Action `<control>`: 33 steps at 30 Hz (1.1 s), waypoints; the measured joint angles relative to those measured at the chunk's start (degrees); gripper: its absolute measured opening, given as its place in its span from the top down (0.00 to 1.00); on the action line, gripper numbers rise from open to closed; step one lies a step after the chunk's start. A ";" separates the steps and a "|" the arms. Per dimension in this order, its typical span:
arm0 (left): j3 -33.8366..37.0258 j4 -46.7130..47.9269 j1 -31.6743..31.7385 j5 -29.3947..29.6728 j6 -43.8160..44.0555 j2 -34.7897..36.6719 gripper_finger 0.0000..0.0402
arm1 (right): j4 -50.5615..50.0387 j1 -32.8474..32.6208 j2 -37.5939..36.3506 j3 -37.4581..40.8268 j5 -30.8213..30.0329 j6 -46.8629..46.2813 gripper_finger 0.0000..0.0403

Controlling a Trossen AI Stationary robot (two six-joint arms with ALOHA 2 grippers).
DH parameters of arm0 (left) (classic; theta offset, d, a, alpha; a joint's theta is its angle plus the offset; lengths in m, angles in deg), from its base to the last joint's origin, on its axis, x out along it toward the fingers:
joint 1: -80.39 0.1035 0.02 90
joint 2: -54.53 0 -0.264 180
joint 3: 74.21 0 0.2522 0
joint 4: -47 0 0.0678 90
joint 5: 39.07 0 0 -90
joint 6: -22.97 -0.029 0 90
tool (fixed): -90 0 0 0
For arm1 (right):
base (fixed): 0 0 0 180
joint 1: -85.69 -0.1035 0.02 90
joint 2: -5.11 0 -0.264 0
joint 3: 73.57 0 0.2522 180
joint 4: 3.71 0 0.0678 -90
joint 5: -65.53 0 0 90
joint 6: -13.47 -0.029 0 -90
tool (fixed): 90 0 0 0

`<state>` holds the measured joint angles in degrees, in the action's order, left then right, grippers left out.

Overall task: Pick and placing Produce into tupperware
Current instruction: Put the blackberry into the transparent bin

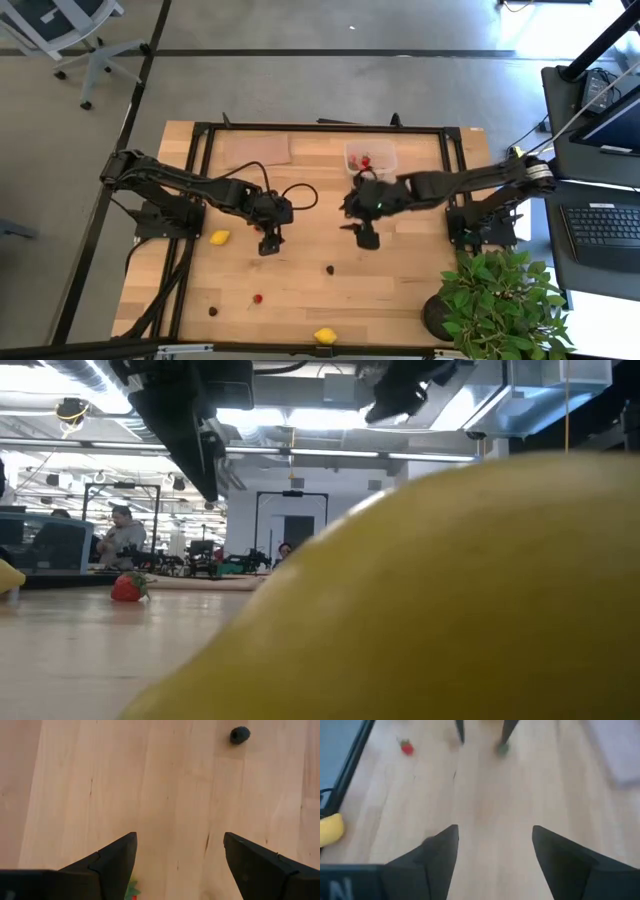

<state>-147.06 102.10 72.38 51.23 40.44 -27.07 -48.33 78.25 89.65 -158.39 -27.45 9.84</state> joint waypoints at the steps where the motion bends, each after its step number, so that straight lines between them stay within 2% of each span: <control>1: 0.00 0.00 -0.02 0.12 0.00 0.00 0.29 | -0.49 -0.76 0.87 0.10 -0.02 -2.37 0.37; 7: 0.00 -0.11 -0.02 1.41 -0.02 0.00 0.29 | -0.80 -5.69 9.10 1.52 0.04 -7.92 0.37; 13: 0.00 -0.23 -0.02 2.16 -2.76 0.00 0.29 | 7.00 -10.87 18.56 1.54 -0.14 -8.13 0.37; 17: 0.00 -0.24 -0.02 2.16 -3.02 0.00 0.29 | 14.77 -13.26 22.69 1.47 -3.15 -9.60 0.37; 20: 0.00 -0.15 -0.02 2.16 -3.04 0.00 0.29 | 16.74 -13.90 25.21 1.47 -5.08 -10.39 0.37; 27: 0.00 0.00 -0.04 2.14 -4.52 0.00 0.29 | 17.91 -13.90 30.53 1.47 -5.24 -10.83 0.37; 33: 0.00 0.00 -0.04 2.14 -4.55 0.00 0.29 | 17.70 -13.94 31.76 1.36 -5.30 -12.59 0.37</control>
<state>-147.06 102.10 72.34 53.36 35.89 -27.07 -30.64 64.31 121.40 -157.02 -32.75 -2.76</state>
